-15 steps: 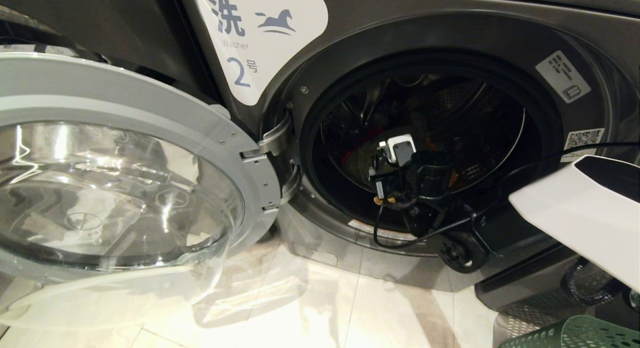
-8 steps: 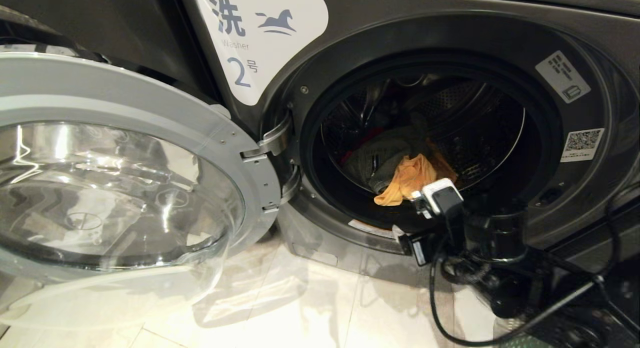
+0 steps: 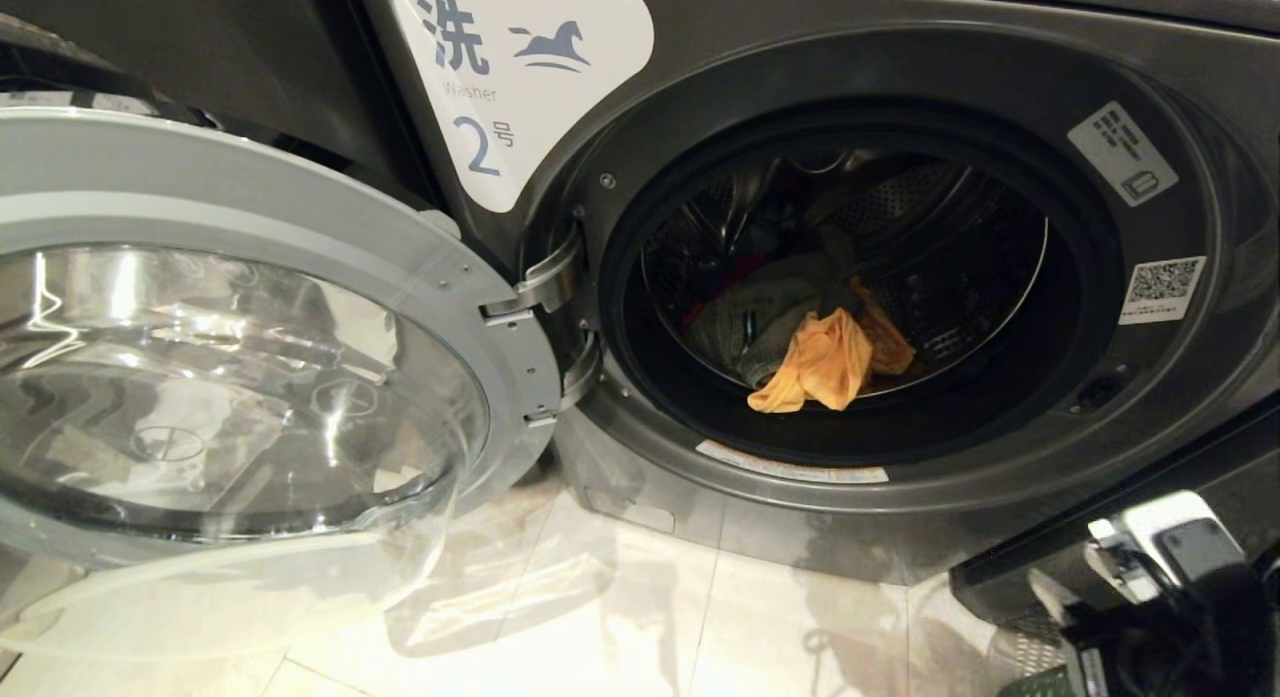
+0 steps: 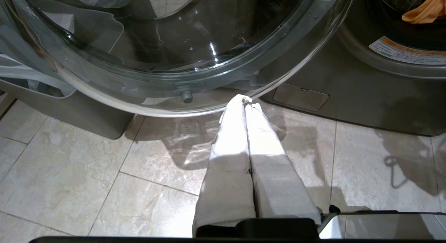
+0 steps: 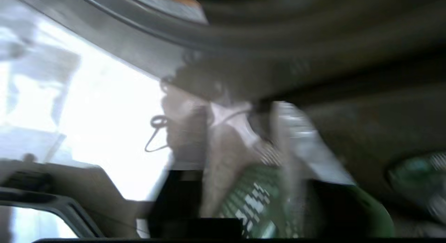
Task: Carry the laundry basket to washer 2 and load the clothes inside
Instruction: Place the clothes into the washing machine
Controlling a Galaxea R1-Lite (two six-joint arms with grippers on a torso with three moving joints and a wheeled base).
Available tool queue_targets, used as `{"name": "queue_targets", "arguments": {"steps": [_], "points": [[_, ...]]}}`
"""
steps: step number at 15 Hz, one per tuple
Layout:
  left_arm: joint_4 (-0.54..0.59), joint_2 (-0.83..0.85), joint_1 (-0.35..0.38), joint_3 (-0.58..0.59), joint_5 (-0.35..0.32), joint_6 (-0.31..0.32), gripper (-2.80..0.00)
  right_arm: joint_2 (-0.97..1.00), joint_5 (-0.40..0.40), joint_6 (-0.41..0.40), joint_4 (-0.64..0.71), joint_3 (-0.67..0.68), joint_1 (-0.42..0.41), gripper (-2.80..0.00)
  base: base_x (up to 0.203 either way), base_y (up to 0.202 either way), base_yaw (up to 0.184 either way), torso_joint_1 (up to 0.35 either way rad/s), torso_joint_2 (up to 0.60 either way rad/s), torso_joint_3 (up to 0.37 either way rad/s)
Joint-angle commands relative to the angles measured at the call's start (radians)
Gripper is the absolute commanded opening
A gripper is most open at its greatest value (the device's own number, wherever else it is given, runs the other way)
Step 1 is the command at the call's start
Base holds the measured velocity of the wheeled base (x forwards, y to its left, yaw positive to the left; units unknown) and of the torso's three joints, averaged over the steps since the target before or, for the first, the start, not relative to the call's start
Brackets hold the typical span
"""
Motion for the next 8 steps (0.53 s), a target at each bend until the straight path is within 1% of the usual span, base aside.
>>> {"name": "queue_targets", "arguments": {"steps": [1,2,4,6,7,8], "points": [[0.0,0.001,0.0,0.0,0.0,0.0,-2.8,-0.14,-0.006,-0.001,-0.001,0.081,-0.065,-2.8,0.0,0.0,0.0,0.0,0.0,0.0],[0.0,0.001,-0.001,0.0,0.0,0.0,-2.8,-0.194,-0.007,-0.007,0.007,0.094,-0.121,-2.8,0.0,0.0,0.0,0.0,0.0,0.0],[0.0,0.001,-0.002,0.0,0.0,0.0,-2.8,-0.282,-0.011,-0.048,0.024,0.104,-0.219,-2.8,0.0,0.0,0.0,0.0,0.0,0.0],[0.0,0.001,0.0,0.0,0.0,0.0,-2.8,-0.299,-0.017,-0.059,0.034,0.106,-0.267,-2.8,0.0,0.0,0.0,0.0,0.0,0.0],[0.0,0.001,0.0,0.0,0.0,0.0,-2.8,-0.309,-0.008,-0.06,0.051,0.106,-0.276,-2.8,0.0,0.0,0.0,0.0,0.0,0.0],[0.0,0.001,-0.002,0.0,0.0,0.0,-2.8,-0.331,0.008,-0.061,0.112,0.107,-0.279,-2.8,0.0,0.0,0.0,0.0,0.0,0.0]]}}
